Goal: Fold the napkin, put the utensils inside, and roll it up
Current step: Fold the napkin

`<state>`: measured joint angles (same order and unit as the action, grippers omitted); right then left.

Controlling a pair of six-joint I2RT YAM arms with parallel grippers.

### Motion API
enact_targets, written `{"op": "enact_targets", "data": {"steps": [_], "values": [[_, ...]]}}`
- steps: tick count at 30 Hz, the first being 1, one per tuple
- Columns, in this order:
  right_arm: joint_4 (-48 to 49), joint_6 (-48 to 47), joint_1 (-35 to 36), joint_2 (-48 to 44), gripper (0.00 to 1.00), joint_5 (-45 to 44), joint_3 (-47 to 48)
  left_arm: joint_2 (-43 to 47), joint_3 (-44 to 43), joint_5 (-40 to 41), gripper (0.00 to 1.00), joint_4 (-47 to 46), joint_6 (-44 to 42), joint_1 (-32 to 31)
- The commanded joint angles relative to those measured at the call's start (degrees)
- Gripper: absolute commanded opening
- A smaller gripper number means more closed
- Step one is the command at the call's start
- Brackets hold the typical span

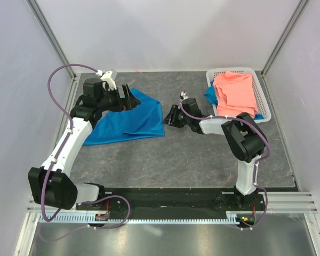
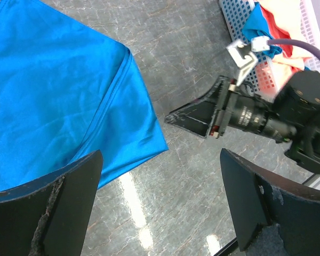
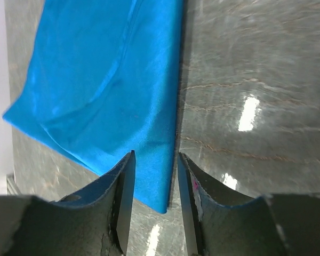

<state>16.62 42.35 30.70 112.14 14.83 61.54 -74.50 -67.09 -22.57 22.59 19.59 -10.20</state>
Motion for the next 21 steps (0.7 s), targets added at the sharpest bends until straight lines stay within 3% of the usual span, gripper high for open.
{"op": "enact_targets", "data": {"steps": [1, 13, 21], "values": [[-1.6, -3.4, -0.2, 3.0, 0.44, 7.1, 3.6, -0.4, 0.3, 1.0, 0.98, -1.8, 0.3, 0.3], [-5.2, -4.5, 0.0, 4.7, 0.43, 5.8, 4.5, -0.2, 0.3, 1.2, 0.98, -1.8, 0.1, 0.3], [-8.5, -5.6, 0.2, 5.5, 0.35, 3.6, 5.9, 0.1, 0.3, 1.0, 0.98, -1.8, 0.1, 0.3]]}}
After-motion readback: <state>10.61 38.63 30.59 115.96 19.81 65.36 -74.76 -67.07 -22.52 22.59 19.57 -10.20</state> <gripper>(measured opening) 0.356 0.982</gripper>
